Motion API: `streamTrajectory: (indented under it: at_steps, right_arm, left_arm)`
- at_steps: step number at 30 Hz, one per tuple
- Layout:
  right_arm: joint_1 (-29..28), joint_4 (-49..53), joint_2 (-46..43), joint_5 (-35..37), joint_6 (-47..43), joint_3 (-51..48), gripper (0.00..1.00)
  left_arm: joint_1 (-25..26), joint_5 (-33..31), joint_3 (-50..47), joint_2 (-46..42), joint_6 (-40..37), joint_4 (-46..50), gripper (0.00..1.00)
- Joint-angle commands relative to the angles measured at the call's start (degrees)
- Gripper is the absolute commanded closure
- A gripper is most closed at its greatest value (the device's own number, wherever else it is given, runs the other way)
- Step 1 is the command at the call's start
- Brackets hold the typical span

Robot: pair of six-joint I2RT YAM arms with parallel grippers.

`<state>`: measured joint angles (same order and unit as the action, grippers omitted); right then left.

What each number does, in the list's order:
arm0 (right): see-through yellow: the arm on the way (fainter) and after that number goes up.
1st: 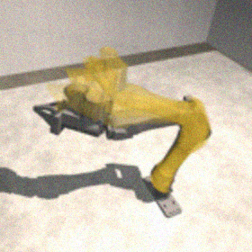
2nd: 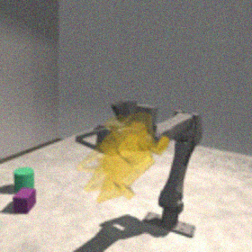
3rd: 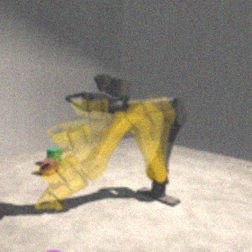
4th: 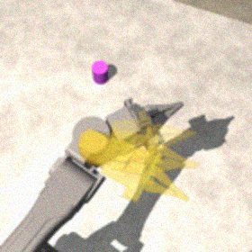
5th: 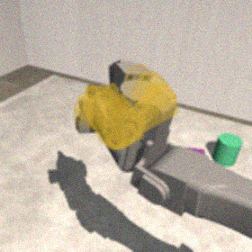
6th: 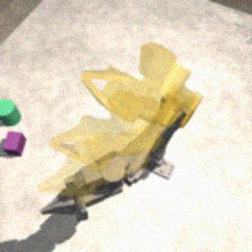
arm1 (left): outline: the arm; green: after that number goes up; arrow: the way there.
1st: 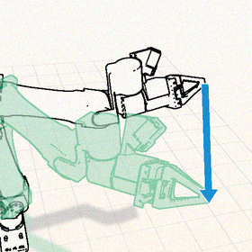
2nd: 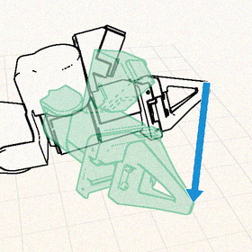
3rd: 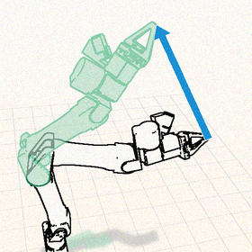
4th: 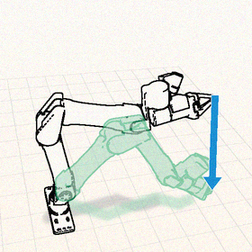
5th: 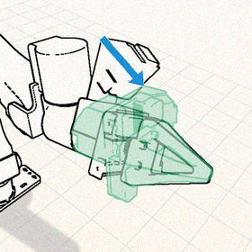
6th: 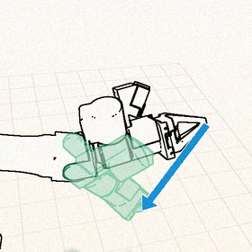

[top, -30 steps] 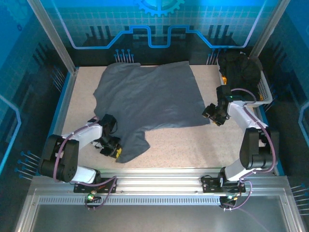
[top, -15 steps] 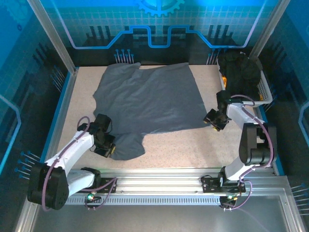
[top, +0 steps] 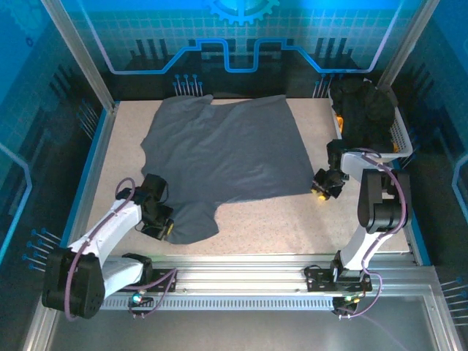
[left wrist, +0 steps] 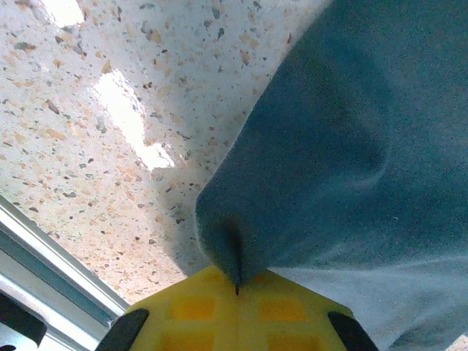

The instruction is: Fold and stack the t-shirts

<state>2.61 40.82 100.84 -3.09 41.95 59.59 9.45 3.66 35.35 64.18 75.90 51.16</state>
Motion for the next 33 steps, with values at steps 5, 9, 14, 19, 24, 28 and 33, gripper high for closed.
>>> streamTrajectory:
  at_steps: [5,9,14,19,24,28,33]
  right_arm:
    - [0.7,-3.8,-3.5,3.5,2.4,-3.2,1.0]
    - [2.3,4.5,-9.3,8.7,4.6,-5.0,1.0]
    - [3.3,11.2,-17.7,8.9,5.9,-11.3,1.0]
    - [2.2,16.9,-24.8,8.0,6.8,-14.5,1.0]
    - [-1.1,19.7,-30.3,7.9,8.5,-16.3,1.0]
    - [-2.0,22.0,-35.3,10.5,8.8,-15.1,1.0]
    - [-2.7,27.6,-41.1,14.0,9.0,-11.8,1.0]
  left_arm:
    - [-0.8,-0.3,2.1,2.2,-3.2,1.6,1.0]
    - [-0.8,0.0,2.5,2.5,-3.5,2.0,1.0]
    - [-0.8,-0.2,2.9,1.4,-3.3,4.0,1.0]
    - [-0.8,0.2,2.7,-0.5,-2.8,5.2,1.0]
    - [-0.8,0.2,2.7,-3.8,-2.1,7.4,1.0]
    - [-0.7,-1.8,4.1,-9.1,-1.0,11.6,1.0]
    - [-0.7,-5.4,8.7,-15.0,-0.5,16.6,1.0]
